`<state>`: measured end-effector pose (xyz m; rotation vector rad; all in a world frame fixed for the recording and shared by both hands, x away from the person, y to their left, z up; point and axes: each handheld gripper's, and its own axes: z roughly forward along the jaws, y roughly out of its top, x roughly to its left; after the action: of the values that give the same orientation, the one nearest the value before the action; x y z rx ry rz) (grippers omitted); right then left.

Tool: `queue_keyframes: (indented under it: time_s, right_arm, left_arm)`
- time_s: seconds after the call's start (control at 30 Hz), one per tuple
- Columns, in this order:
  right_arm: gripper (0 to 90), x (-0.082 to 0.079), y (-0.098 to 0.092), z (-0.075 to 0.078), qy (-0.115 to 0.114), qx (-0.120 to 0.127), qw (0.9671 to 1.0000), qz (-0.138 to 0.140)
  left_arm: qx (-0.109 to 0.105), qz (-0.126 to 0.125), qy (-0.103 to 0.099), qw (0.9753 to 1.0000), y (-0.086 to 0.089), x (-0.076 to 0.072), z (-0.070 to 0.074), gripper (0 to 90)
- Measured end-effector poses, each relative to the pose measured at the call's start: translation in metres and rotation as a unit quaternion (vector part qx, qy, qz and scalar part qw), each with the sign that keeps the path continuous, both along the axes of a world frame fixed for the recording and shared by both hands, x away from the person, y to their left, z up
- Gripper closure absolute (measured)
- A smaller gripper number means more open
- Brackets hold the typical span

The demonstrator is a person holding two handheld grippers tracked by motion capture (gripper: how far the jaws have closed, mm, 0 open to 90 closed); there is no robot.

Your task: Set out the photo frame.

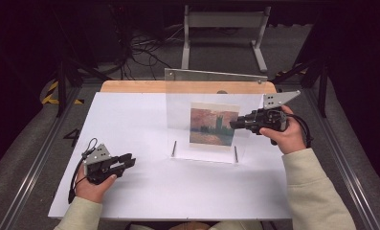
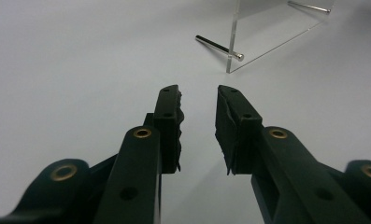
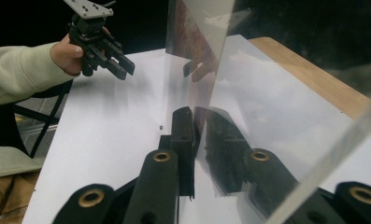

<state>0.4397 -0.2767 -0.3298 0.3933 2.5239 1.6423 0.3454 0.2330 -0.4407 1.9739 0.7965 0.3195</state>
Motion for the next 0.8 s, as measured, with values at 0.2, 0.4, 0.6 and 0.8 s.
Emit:
queue_keyframes:
  time_s: [0.2,0.4,0.6,0.8]
  right_arm:
    - [61.1,-0.006,-0.002,0.005,-0.034,-0.019,0.9980,-0.049]
    - [55.2,-0.038,-0.024,0.010,-0.059,-0.030,0.9839,-0.166]
    - [66.4,-0.082,-0.038,-0.002,-0.061,-0.049,0.9692,-0.233]
    - [87.9,-0.110,-0.032,-0.037,-0.014,-0.036,0.9738,-0.224]
  left_arm:
    - [-0.001,-0.002,0.001,1.0000,-0.001,0.000,0.000,69.8]
    - [-0.003,-0.001,0.001,1.0000,-0.001,0.000,0.000,68.7]
    - [0.002,-0.005,-0.001,1.0000,-0.005,0.001,0.000,68.0]
    - [0.001,-0.013,0.001,0.9999,-0.012,0.001,0.000,67.8]
